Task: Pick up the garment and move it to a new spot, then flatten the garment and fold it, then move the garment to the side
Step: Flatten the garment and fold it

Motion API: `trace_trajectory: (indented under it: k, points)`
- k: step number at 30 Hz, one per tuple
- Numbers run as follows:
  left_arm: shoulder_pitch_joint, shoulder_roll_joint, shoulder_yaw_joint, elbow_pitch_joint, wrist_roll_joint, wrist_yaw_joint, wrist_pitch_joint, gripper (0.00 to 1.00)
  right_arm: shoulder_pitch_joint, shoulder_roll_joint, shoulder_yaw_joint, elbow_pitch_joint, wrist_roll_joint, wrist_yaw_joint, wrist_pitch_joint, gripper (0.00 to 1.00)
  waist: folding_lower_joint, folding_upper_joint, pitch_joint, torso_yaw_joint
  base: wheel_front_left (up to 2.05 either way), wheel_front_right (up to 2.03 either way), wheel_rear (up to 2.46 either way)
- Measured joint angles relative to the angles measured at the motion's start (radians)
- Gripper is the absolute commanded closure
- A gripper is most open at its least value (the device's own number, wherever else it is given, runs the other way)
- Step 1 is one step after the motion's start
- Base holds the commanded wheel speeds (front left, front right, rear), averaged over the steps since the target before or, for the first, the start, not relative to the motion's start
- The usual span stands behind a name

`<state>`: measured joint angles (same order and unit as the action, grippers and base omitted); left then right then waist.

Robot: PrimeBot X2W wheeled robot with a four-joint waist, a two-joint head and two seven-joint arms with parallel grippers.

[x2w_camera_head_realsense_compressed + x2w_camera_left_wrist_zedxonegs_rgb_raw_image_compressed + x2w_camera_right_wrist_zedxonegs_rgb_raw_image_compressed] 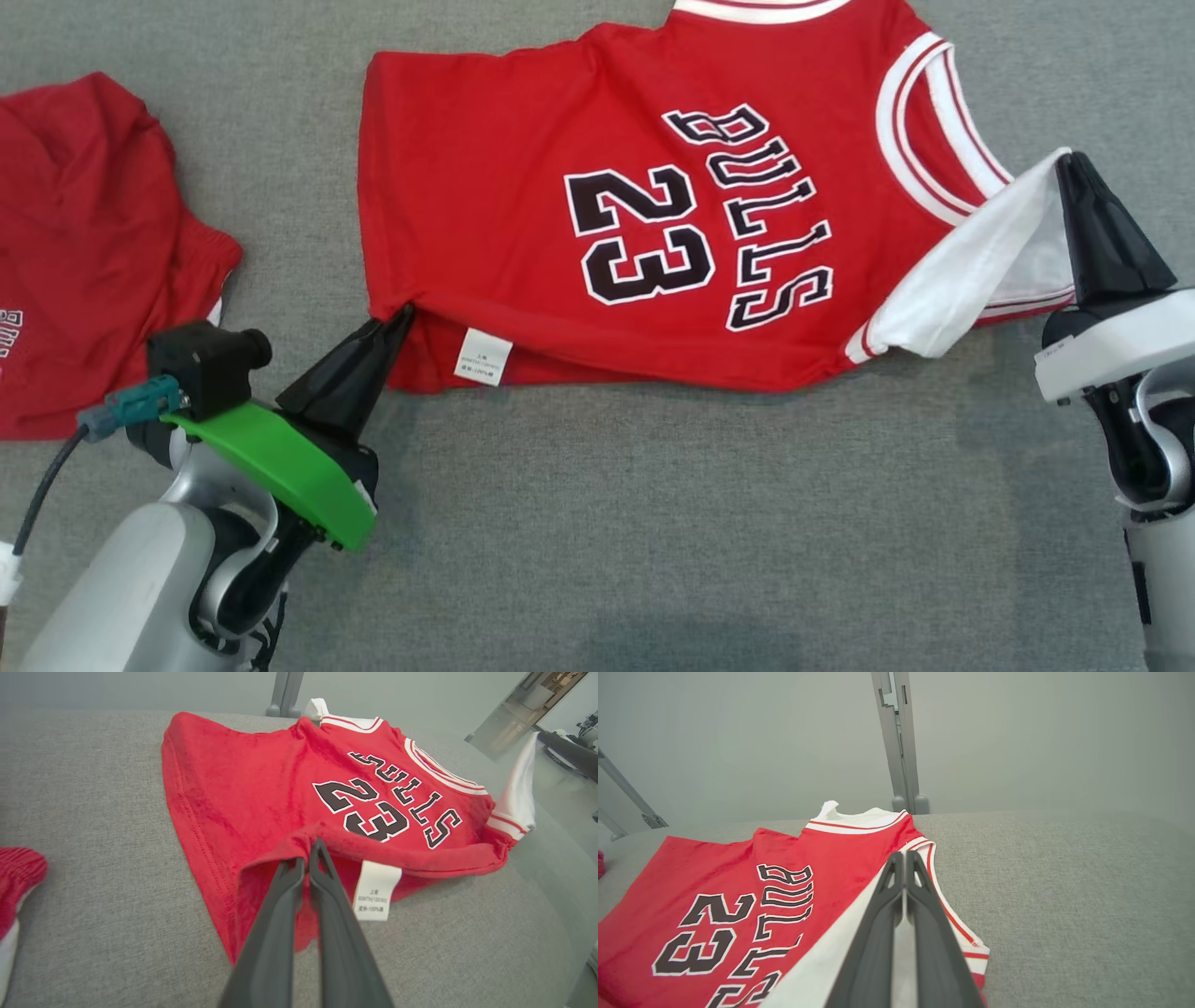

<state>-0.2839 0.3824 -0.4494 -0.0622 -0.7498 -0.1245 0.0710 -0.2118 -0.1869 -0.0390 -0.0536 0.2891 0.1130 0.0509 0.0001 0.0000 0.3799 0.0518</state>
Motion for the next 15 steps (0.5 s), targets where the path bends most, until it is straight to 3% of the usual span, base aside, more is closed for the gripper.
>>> trace_trajectory:
  k: [9,15]
  points:
    - [-0.076,-0.047,0.008,0.133,-0.046,0.0,0.027,1.0,-0.125,-0.04,-0.014,0.089,-0.027,-0.011,0.049,1.0,0.0001,0.0,0.08,0.083,0.0,0.0,0.0]
    - [-0.129,-0.066,-0.015,0.17,-0.054,0.0,0.027,1.0,-0.163,-0.061,-0.025,0.159,-0.047,-0.036,0.065,1.0,0.0001,0.0,0.105,0.114,0.0,0.0,0.0]
